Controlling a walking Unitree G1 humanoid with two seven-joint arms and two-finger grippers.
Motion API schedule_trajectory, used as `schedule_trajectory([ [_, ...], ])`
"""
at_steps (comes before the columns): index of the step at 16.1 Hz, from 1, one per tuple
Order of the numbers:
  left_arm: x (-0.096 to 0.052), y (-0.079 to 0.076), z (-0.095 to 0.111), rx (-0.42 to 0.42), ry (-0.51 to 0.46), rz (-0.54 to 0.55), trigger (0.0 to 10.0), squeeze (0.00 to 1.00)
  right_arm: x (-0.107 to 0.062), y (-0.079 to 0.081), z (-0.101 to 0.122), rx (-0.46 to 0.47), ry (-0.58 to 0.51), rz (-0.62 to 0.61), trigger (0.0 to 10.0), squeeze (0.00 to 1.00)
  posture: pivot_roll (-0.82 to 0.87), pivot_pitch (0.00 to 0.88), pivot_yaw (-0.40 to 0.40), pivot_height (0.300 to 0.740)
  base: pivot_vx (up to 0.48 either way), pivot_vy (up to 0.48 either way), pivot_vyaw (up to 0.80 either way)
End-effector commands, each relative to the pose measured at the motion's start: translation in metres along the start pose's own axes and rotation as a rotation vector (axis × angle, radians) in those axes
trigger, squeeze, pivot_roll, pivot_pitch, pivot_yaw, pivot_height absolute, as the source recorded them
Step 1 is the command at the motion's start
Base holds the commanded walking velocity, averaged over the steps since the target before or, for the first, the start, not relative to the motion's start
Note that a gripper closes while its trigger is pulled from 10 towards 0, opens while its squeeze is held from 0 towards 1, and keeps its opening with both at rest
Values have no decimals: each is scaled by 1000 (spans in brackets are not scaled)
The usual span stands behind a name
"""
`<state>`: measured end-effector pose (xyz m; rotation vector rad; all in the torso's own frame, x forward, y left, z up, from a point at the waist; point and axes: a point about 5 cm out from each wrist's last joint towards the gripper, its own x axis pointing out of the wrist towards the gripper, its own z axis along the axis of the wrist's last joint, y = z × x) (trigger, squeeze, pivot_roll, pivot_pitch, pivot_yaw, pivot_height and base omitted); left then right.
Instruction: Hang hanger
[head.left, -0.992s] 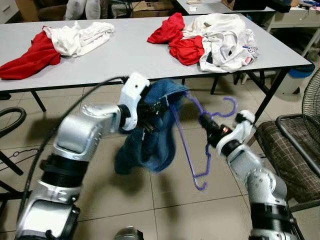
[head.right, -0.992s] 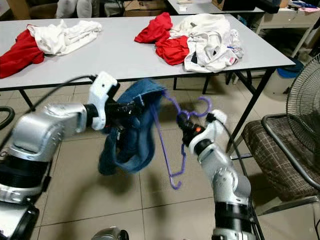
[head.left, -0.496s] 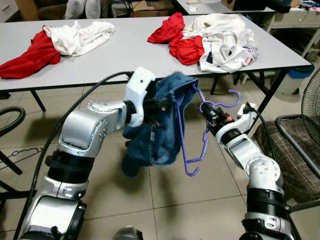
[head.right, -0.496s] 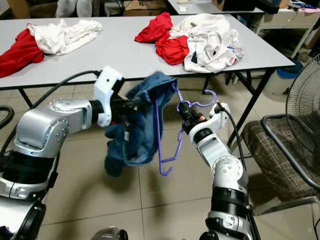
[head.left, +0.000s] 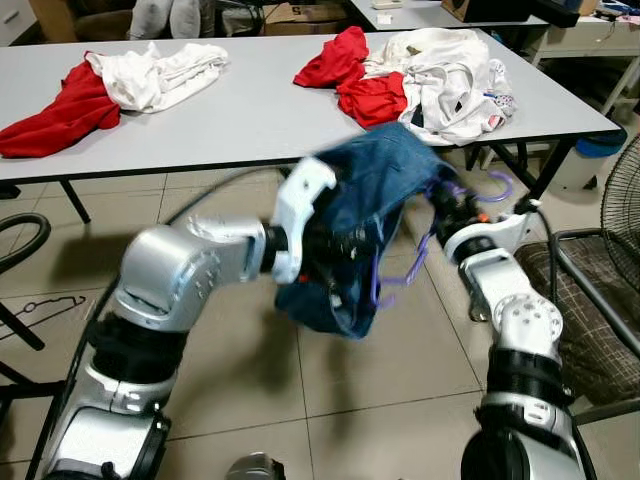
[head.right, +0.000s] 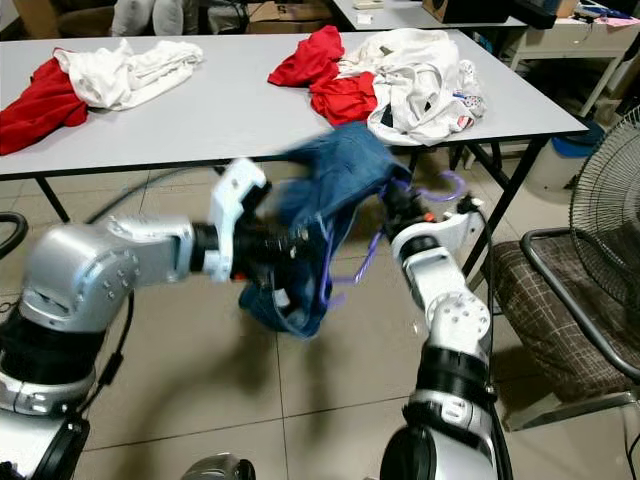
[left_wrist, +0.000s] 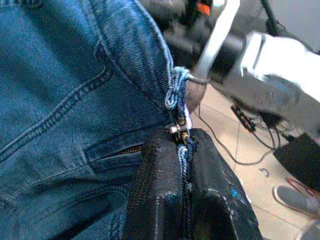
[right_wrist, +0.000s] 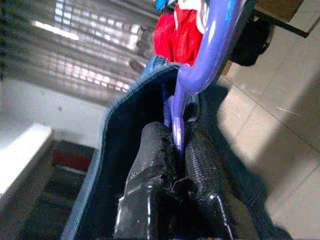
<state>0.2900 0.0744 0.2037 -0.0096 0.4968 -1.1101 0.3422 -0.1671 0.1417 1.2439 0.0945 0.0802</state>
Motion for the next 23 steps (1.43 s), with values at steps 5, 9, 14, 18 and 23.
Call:
schedule_trajectory([
  [5,5,-14,44,-101,-235,-91,2824,0,7,5,-8,-313,16,-4,10000,0,36,0,-20,740,0,0,0],
  [9,-4,-22,65,-186,-293,-197,2941,0,4,-1,-6,-394,-33,-52,10000,0,34,0,-16,740,0,0,0],
  [14,-11,-8,102,-436,-525,-209,2549,0,1,-9,-27,-636,100,-73,10000,0,31,0,-16,740,0,0,0],
  [18,-32,34,109,-474,-621,81,2588,0,-15,-20,-46,-771,239,-73,10000,0,29,0,-15,740,0,0,0],
  [23,-74,128,-6,-192,-160,885,0,0,-50,20,2,-744,113,-1,10000,0,15,0,-13,740,0,0,0],
])
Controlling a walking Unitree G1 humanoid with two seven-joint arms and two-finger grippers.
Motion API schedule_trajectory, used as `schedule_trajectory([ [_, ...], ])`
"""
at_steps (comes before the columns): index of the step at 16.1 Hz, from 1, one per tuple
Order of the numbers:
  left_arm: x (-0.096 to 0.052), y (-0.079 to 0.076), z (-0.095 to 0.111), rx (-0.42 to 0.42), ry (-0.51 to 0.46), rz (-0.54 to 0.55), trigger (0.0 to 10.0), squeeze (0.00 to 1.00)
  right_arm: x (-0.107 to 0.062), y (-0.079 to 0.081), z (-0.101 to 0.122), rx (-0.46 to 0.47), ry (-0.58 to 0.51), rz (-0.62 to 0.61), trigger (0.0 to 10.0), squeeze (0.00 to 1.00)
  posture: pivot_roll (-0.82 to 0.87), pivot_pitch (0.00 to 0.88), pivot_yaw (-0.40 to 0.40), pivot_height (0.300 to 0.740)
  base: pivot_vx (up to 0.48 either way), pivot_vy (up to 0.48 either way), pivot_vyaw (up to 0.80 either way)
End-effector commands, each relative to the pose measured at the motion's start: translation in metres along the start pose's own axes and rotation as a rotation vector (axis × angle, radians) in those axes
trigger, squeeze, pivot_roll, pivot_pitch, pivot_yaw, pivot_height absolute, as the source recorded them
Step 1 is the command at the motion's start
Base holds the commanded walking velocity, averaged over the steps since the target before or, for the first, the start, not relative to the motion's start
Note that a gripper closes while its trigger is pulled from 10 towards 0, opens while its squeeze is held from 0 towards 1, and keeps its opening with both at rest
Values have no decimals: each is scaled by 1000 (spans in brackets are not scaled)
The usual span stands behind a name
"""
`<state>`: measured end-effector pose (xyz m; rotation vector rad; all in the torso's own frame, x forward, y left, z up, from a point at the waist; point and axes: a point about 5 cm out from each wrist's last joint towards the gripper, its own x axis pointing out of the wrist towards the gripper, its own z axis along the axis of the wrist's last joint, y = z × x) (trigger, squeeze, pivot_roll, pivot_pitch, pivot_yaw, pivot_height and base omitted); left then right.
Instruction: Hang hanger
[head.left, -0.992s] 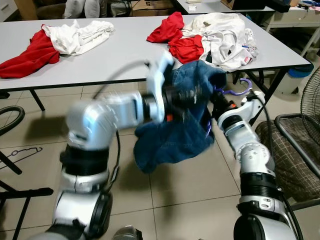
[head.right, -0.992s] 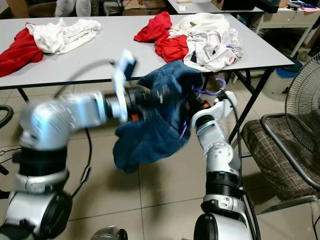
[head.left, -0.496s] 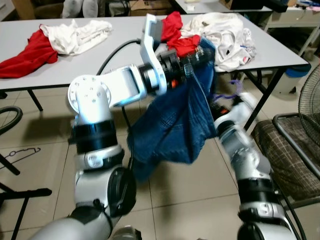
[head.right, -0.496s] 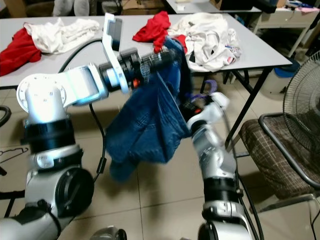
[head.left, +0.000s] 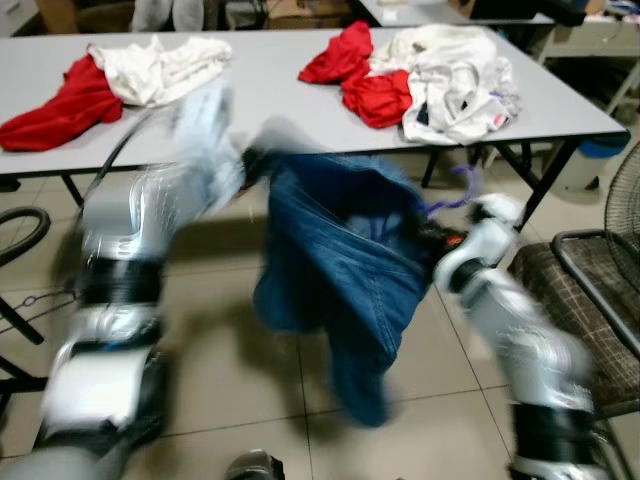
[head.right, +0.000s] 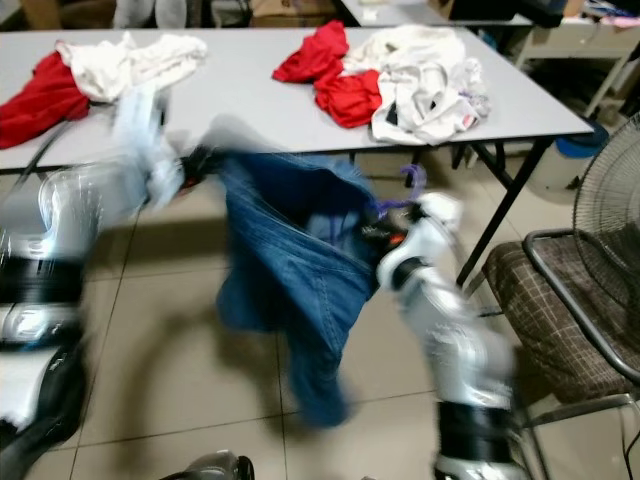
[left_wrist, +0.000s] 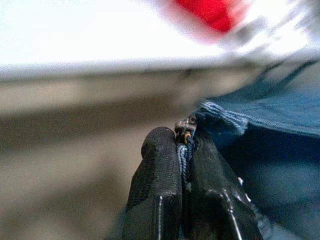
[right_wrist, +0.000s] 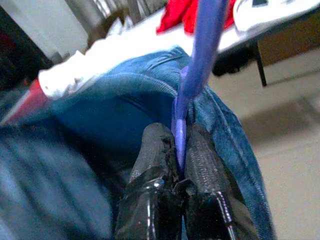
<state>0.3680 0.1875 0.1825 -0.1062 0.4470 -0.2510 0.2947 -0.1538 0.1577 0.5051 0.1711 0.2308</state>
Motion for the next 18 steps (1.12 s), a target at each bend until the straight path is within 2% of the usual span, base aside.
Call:
schedule_trajectory([
  [1,-4,19,0,80,-10,113,0,0,-11,-9,16,10,-53,-49,10000,0,15,0,-14,740,0,0,0],
  [2,-1,29,-45,163,125,122,0,0,-23,1,28,39,-69,-5,10000,0,8,0,-12,740,0,0,0],
  [3,0,27,-57,185,155,109,0,0,-24,5,29,35,-68,9,10000,0,5,0,-12,740,0,0,0],
  [5,3,11,-81,236,176,28,0,0,-26,10,31,31,-52,39,10000,0,-7,0,-13,740,0,0,0],
  [6,7,-7,-96,249,144,-52,824,0,-25,12,30,30,-24,49,10000,0,-12,0,-19,740,0,0,0],
  [7,11,-18,-102,238,108,-96,3216,0,-24,10,26,33,0,43,10000,0,-12,0,-24,740,0,0,0],
  [8,13,-22,-102,201,85,-118,10000,0,-24,10,24,36,18,38,10000,0,-12,0,-28,740,0,0,0],
  [9,15,-29,-99,140,29,-170,10000,12,-25,8,21,35,47,25,10000,0,-14,0,-33,740,0,0,0],
  [10,12,-37,-99,92,10,-256,10000,1000,-25,5,19,33,64,10,10000,0,-13,0,-35,740,0,0,0],
  [13,2,-44,-111,110,29,-384,10000,1000,-23,-2,17,3,97,-30,10000,0,-14,0,-38,740,0,0,0],
  [15,-6,-41,-113,90,23,-431,10000,1000,-22,-10,14,-51,137,-71,10000,0,-12,0,-39,740,0,0,0],
  [16,-14,-32,-108,50,-19,-442,10000,1000,-20,-17,13,-63,149,-93,10000,0,-12,0,-43,740,0,0,0],
  [17,-15,-31,-107,43,-28,-440,10000,1000,-20,-19,13,-71,150,-98,10000,0,-12,0,-43,740,0,0,0],
  [18,-17,-35,-103,5,-66,-486,10000,0,-19,-20,14,-70,142,-92,10000,0,-12,0,-49,740,0,0,0],
])
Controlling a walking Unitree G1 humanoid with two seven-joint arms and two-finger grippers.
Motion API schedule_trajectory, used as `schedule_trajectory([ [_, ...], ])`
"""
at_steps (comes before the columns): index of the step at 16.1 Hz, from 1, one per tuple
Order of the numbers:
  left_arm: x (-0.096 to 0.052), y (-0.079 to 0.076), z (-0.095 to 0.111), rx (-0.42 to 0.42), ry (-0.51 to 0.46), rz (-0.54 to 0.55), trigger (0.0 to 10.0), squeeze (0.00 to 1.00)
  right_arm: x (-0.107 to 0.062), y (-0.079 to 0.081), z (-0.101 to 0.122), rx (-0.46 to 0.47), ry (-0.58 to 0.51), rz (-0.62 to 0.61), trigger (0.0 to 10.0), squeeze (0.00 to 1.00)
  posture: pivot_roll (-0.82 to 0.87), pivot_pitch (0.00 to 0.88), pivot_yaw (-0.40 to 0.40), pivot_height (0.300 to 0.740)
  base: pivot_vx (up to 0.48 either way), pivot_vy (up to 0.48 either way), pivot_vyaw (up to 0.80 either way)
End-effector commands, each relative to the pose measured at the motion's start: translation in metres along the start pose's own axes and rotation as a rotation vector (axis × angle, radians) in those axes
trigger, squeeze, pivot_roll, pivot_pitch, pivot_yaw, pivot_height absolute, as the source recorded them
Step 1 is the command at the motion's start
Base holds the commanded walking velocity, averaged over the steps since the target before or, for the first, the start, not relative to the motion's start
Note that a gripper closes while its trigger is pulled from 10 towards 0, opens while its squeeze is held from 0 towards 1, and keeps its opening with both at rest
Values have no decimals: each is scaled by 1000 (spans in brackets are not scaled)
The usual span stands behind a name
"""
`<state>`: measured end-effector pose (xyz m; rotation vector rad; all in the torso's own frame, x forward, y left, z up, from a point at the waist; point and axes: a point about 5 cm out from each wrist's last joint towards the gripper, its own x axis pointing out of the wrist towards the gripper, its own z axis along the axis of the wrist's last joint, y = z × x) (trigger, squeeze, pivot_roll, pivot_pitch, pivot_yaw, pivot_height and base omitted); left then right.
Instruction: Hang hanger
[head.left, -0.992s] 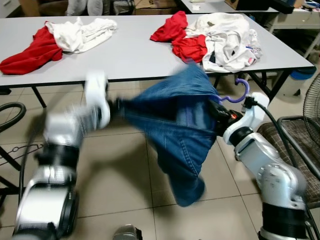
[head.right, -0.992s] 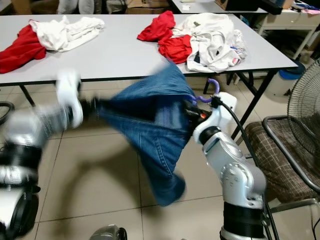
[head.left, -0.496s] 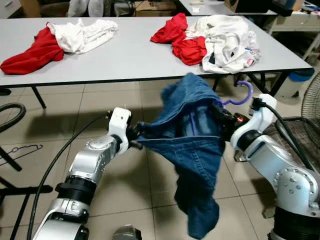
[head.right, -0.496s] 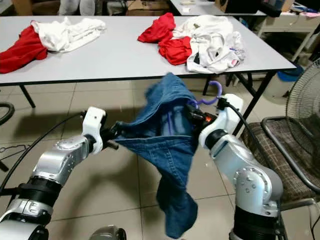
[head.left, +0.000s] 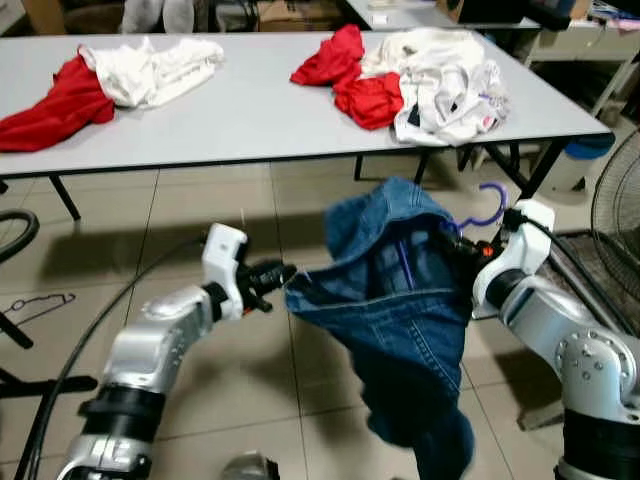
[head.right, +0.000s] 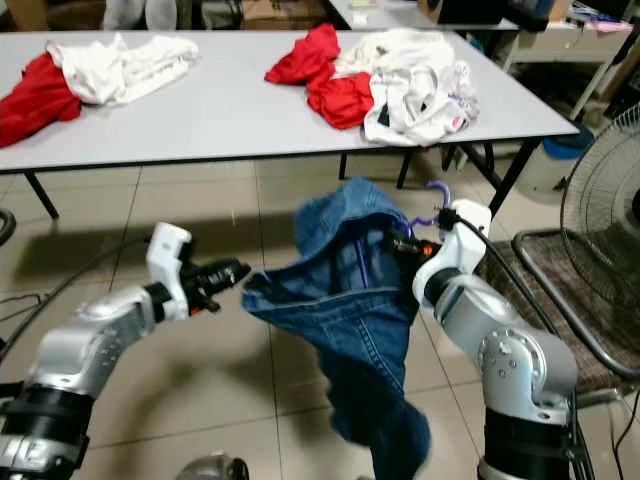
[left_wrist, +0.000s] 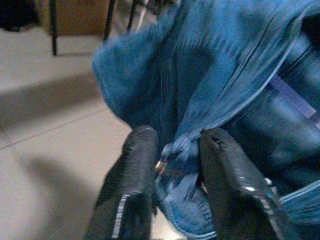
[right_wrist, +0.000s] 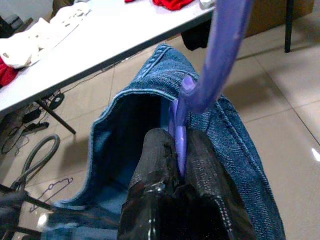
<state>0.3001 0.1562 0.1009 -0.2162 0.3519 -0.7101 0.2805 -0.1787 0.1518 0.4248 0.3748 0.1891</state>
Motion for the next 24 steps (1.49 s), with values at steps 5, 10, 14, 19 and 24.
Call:
schedule_trajectory([
  [5,9,-18,28,-17,-142,-72,10000,0,8,7,13,-139,-37,25,10000,0,-38,0,-46,740,0,0,0],
  [10,-30,-5,36,159,-202,385,10000,0,-4,8,-16,-342,1,47,10000,0,16,0,-87,740,0,0,160],
  [14,-35,-8,10,203,-193,540,10000,0,6,-2,-35,-466,-35,-16,10000,0,41,0,-84,740,0,0,800],
  [19,-28,-10,13,221,-231,531,10000,0,13,-4,-46,-388,-55,-12,10000,0,51,0,-56,740,0,0,800],
  [24,-25,-10,13,259,-201,493,10000,0,14,5,-67,-443,14,115,10000,0,62,0,-45,740,48,0,800],
])
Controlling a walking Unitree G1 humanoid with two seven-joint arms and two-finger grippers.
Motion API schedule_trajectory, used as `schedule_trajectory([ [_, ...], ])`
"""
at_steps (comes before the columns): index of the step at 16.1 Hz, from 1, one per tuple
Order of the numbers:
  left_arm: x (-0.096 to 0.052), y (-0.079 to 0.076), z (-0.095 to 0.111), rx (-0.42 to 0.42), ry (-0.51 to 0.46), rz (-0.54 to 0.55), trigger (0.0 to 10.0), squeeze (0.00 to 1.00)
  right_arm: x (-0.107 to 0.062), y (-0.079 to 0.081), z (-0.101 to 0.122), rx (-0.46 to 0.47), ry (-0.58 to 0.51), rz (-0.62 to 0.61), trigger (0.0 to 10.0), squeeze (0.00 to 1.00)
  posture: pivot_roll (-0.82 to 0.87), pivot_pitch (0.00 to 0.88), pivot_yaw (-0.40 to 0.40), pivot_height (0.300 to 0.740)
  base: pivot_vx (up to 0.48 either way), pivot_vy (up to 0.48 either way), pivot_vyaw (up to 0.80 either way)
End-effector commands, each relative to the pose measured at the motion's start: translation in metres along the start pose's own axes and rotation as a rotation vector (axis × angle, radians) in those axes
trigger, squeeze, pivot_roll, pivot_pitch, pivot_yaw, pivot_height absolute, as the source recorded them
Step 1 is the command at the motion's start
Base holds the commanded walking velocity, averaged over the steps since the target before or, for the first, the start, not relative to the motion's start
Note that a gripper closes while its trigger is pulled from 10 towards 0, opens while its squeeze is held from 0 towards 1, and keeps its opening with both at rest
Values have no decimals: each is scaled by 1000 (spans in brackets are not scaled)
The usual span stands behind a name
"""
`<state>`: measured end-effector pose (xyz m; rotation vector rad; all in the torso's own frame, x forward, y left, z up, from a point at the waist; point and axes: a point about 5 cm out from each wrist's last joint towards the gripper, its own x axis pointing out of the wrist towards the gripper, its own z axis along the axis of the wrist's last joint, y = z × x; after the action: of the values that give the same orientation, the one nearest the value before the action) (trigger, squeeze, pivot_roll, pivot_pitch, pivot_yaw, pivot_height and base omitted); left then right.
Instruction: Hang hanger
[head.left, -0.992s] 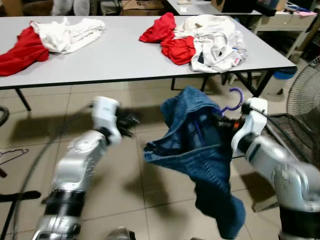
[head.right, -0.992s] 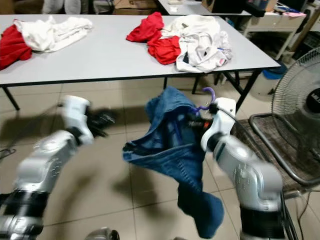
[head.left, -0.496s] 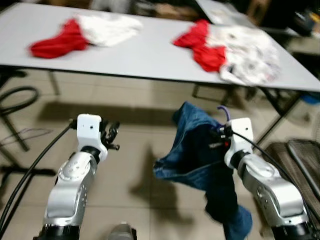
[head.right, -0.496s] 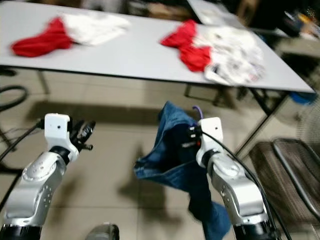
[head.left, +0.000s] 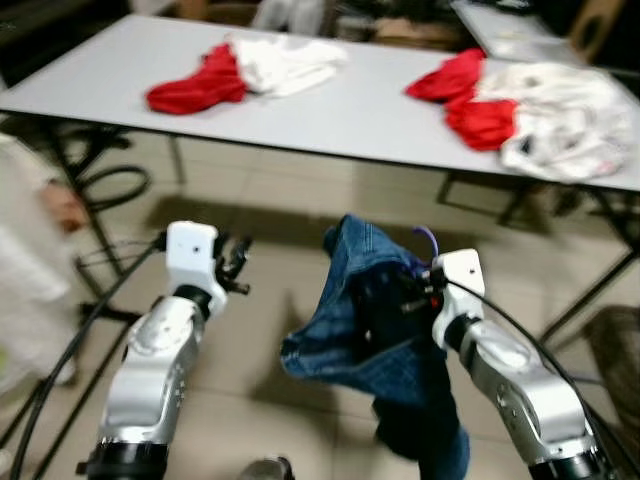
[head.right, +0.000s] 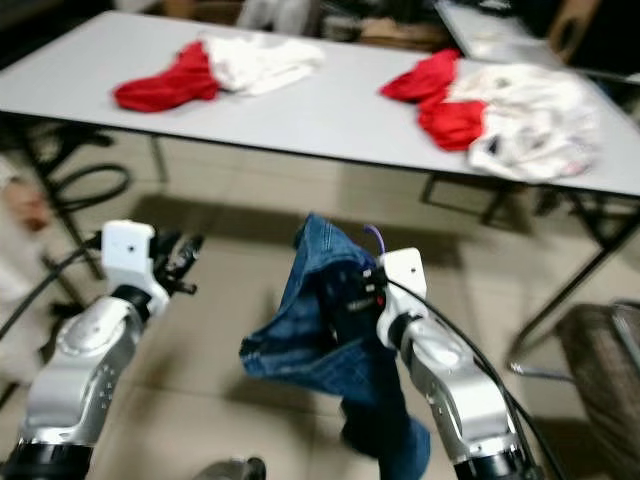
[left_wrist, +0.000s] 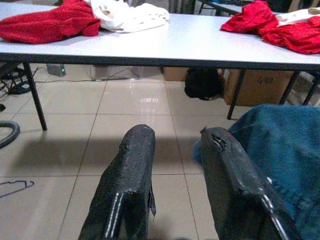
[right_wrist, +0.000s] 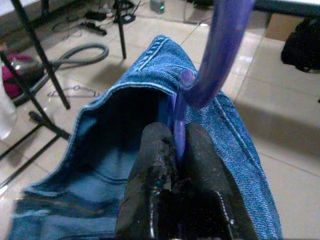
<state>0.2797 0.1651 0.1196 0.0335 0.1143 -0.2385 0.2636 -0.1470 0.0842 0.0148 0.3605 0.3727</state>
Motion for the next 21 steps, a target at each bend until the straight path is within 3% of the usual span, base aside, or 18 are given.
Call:
schedule_trajectory([
  [1,1,3,3,27,-4,-2,10000,0,1,1,10,-8,-57,10,10000,0,63,0,-44,740,266,0,800],
  [7,3,1,4,-12,0,-19,10000,0,3,3,8,-16,-66,32,10000,0,65,0,-51,740,326,0,800],
  [15,2,1,5,10,8,-42,10000,0,4,4,6,-14,-70,43,10000,0,62,0,-43,740,371,0,800],
  [21,-3,-6,4,94,36,-151,10000,0,-7,8,-14,-81,36,175,10000,0,68,0,-25,740,368,0,800],
])
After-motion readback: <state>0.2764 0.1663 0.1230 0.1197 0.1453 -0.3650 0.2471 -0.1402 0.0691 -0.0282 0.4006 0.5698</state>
